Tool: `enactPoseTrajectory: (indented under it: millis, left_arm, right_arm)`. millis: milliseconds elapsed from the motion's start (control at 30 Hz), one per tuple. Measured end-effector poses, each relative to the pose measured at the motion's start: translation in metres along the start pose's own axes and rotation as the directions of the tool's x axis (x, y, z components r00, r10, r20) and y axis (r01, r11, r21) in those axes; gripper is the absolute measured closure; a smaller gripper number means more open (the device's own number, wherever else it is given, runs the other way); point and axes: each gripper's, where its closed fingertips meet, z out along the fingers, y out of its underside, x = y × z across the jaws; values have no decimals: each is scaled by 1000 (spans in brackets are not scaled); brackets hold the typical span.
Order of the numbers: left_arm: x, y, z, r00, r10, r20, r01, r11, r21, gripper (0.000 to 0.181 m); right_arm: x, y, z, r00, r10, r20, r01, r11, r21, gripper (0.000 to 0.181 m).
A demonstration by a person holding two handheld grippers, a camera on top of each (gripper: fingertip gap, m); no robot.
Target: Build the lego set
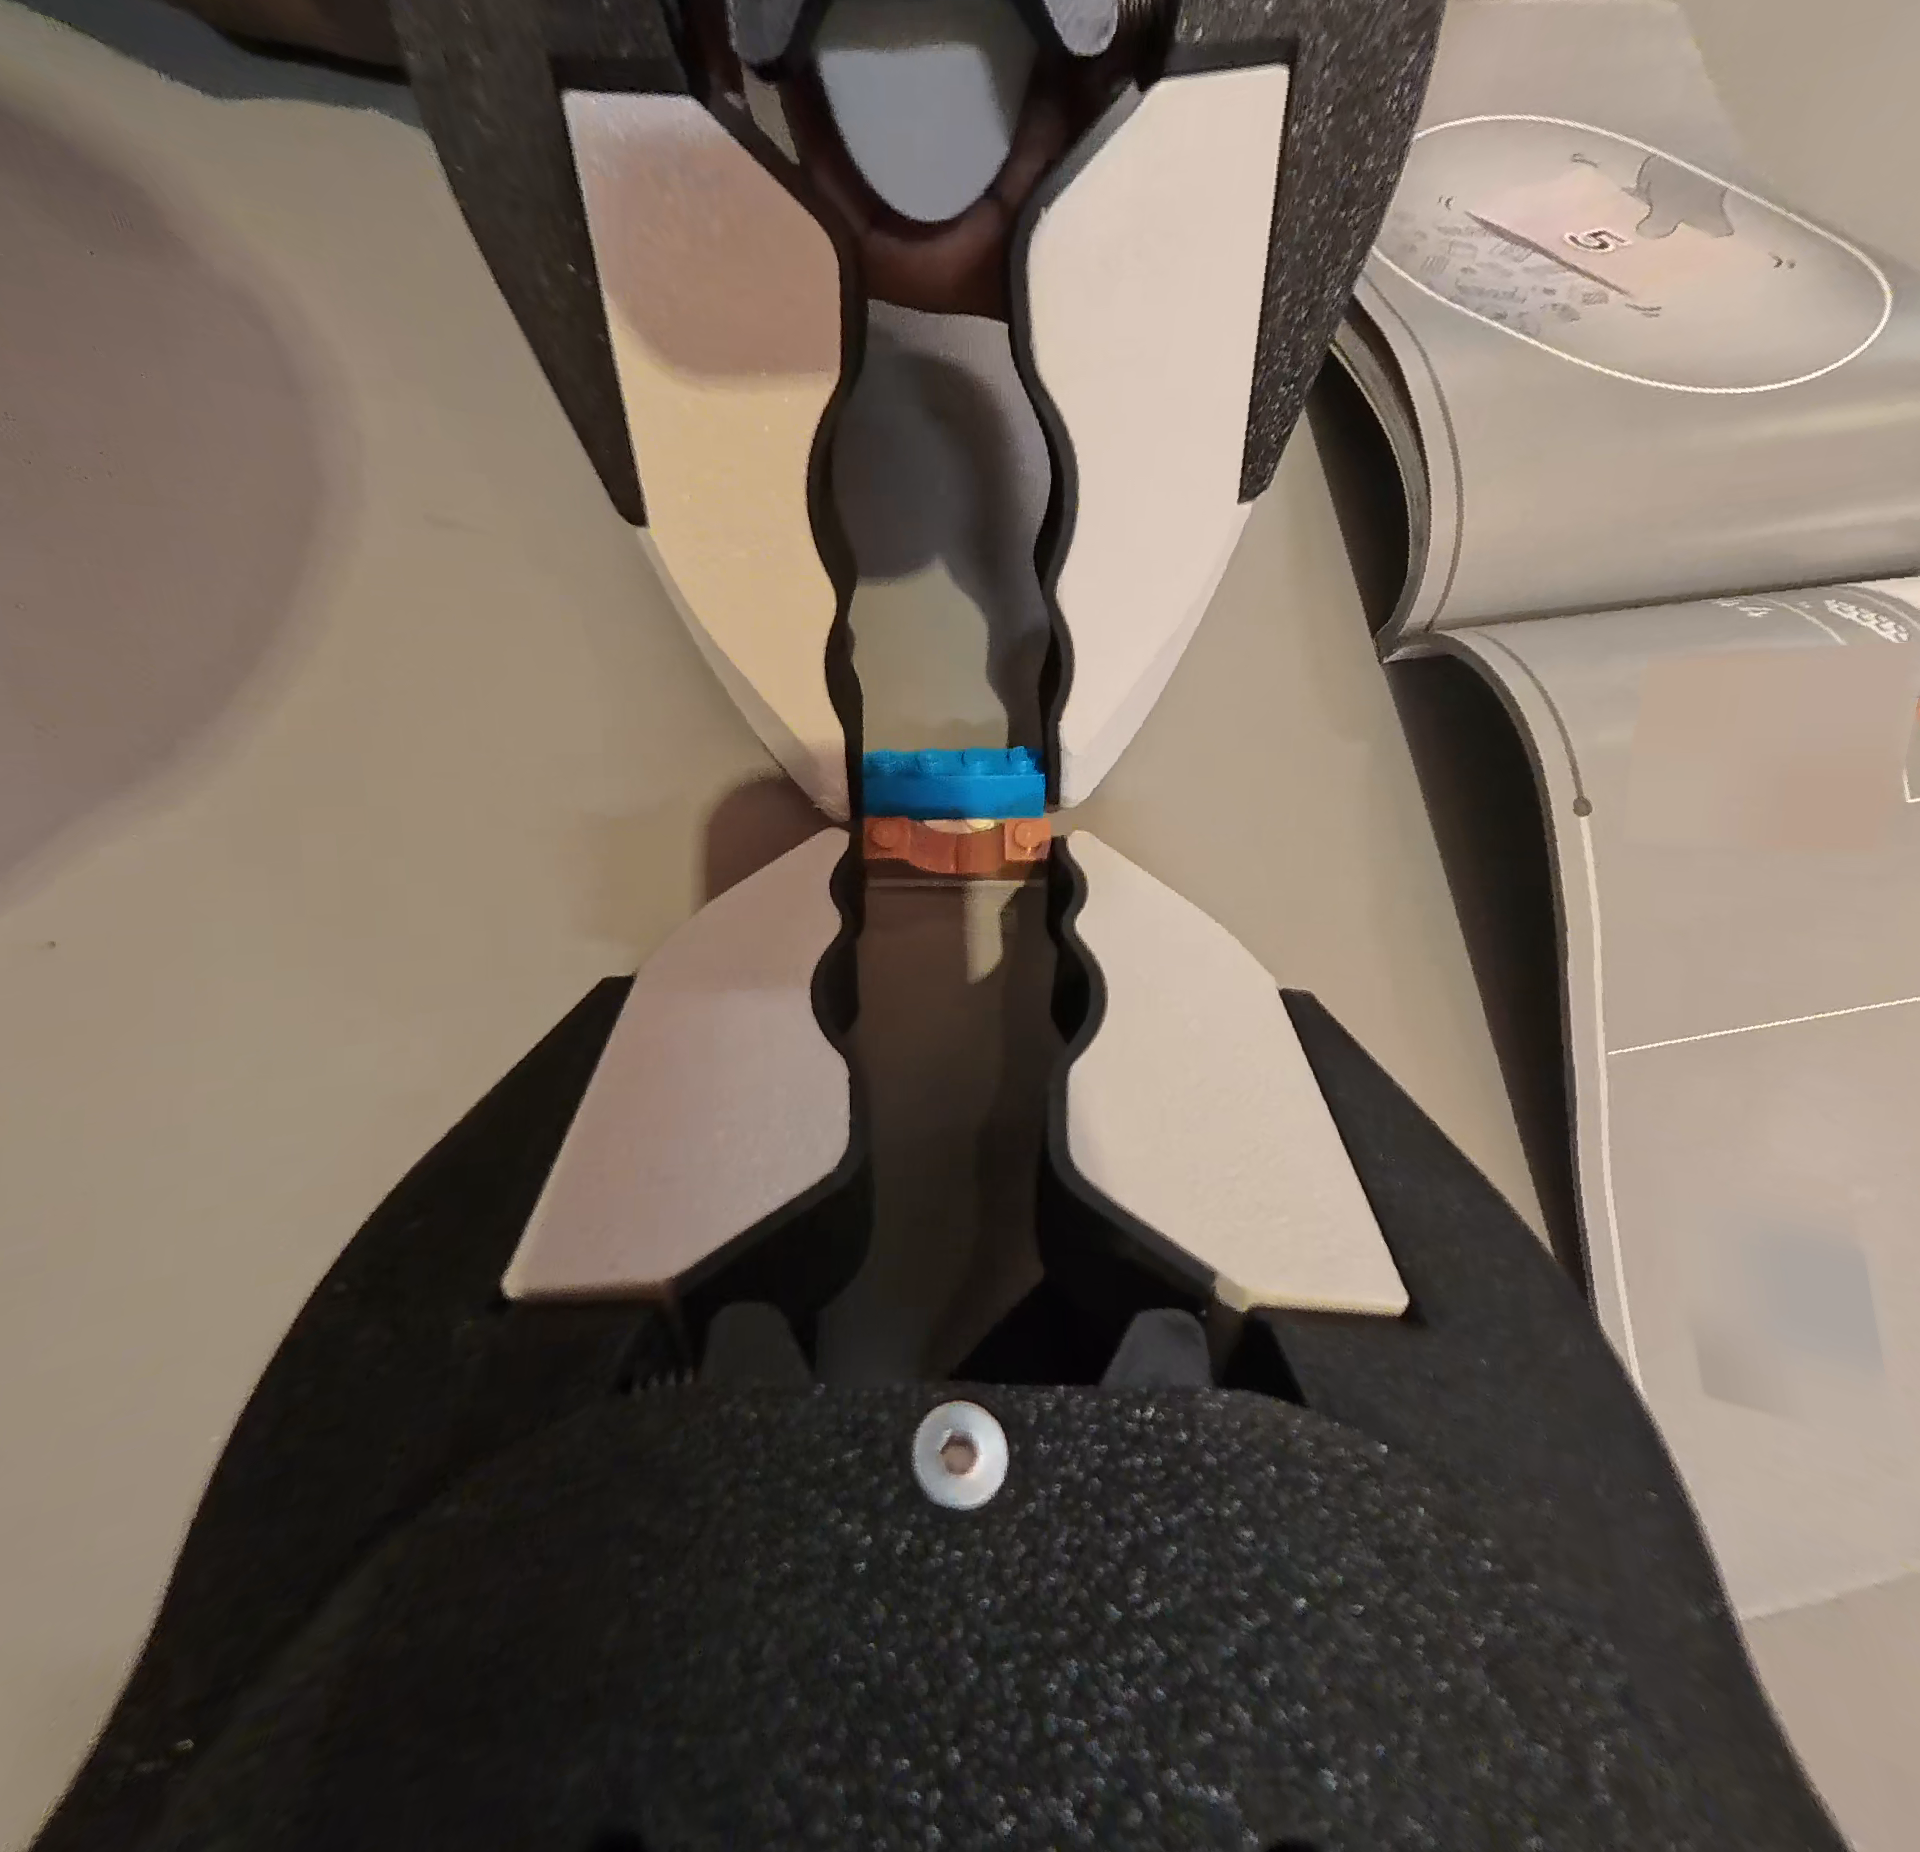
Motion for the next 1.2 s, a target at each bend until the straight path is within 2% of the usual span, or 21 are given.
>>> enactPoseTrajectory:
  millis: [767, 1200]
  left_arm:
    - [-2, -36, -24, 997, -59, -55, 71, 964, 255, 147]
    - [-4, -48, -31, 993, -90, -80, 112, 931, 348, 145]
  right_arm:
    - [4, -20, -25, 1000, 30, -6, -28, 972, 235, 148]
    - [6, -30, -38, 999, 40, -16, -32, 936, 351, 148]
